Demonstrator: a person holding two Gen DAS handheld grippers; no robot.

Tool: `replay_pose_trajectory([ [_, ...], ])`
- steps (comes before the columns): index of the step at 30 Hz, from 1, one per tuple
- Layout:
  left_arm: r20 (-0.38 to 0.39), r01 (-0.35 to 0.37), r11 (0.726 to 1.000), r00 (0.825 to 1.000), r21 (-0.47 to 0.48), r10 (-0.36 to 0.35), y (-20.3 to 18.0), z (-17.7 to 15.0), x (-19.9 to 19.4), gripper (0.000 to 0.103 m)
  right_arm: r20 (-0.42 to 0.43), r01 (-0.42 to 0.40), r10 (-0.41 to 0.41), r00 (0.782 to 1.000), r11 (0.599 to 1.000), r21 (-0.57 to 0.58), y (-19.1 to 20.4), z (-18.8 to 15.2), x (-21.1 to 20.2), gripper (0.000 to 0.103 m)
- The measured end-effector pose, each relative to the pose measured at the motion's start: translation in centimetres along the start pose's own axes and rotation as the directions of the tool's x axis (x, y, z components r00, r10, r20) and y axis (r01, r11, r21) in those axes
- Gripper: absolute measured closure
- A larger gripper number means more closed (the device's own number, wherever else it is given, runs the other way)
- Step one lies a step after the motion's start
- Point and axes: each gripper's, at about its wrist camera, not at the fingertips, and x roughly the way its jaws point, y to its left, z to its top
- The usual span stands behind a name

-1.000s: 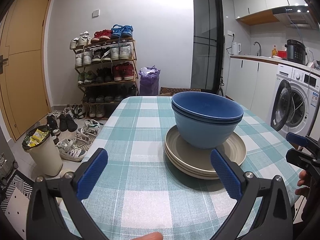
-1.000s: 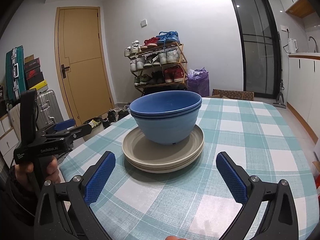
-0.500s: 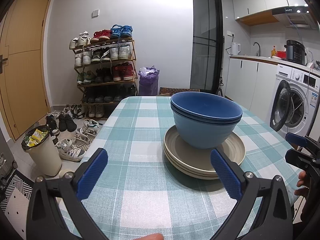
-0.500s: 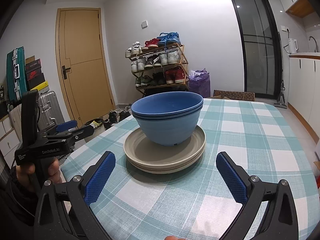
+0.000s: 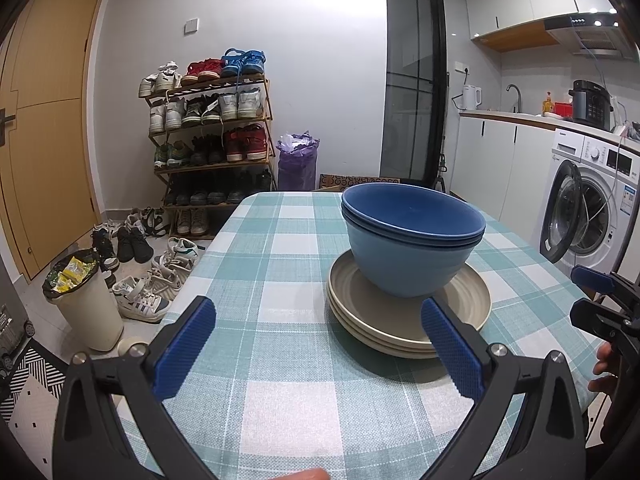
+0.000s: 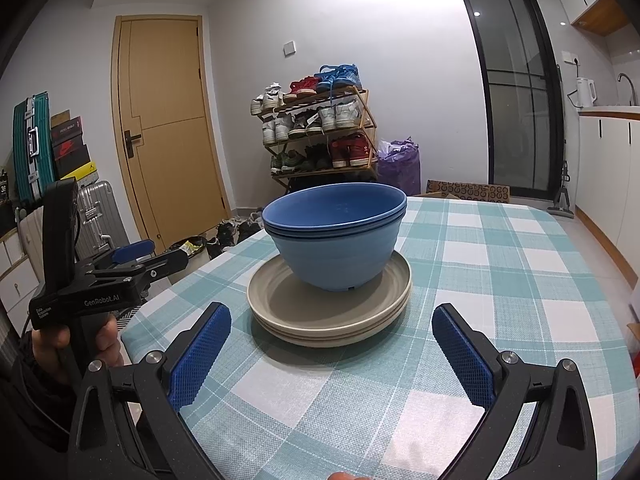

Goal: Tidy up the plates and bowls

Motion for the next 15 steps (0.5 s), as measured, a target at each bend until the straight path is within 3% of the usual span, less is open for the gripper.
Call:
replay_pose_trajectory([
  [15,0.003,0.011,1.0,1.0,0.0,-0.011,-0.23,-0.29,0.05,0.0,-0.002,-0.005,0.005,1.0,1.0,-0.004,-0.27,0.03,0.04,0.001],
])
